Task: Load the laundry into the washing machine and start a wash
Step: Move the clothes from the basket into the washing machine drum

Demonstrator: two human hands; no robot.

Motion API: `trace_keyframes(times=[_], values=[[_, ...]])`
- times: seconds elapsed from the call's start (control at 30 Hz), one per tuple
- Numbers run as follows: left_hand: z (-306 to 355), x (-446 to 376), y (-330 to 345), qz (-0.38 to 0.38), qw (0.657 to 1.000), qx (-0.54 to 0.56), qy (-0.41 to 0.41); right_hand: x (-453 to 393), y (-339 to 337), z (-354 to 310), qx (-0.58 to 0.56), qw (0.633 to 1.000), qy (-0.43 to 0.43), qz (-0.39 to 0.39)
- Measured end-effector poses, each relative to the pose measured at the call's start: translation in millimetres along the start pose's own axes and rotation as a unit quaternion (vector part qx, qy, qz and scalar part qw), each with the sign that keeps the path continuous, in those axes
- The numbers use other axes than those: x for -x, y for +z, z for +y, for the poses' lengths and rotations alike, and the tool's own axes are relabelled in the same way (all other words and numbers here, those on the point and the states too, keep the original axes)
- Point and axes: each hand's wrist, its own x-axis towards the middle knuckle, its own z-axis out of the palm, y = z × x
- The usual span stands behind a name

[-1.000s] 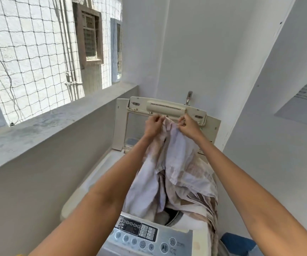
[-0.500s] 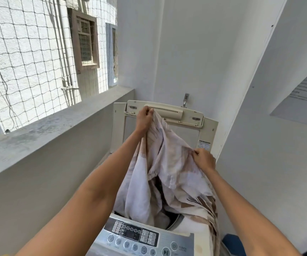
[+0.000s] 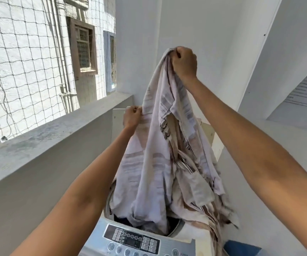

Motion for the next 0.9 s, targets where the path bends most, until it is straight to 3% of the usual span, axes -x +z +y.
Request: trace_keyframes(times=[0.1,0.17,0.3,0.4,0.5,0.6,0.67,0.73,0.8,0.9], values=[[16,7,-3,0.0,0.993,0.116,0.028,7,15,7,0.025,0.998,0.019,-0.051],[23,12,-5,-0.046,0.978,0.202,0.027,22,27,23,0.027,0.994,0.05,-0.093],[22,26,6,-0.236,0.964,0.12,0.034,54,48,58,-0.029,0.974,0.118,-0.193],[16,29,15,-0.158,0.979,0.127,0.02,83,45,86,-0.054,0.951,0.11,-0.283],[12,23,8,-0.056,0.985,0.165,-0.018,116,33,126,0.03,0.907,0.089,-0.411],[17,15,0,-0.045,0.981,0.188,-0.009,155,32,168,0.114,0.855,0.117,-0.492],[17,14,0,-0.044,0.981,0.187,0.0,178,35,186,0.145,0.844,0.142,-0.497],[10,14,-1,-0.038,0.989,0.143,0.003,186,36,196,0.178,0.859,0.138,-0.461],[-6,10,-6,-0.06,0.998,0.007,-0.01,174,29,192,0.199,0.884,0.123,-0.405],[-32,9,-16,-0.139,0.973,-0.176,-0.045,134,11,167,0.157,0.942,0.122,-0.269]])
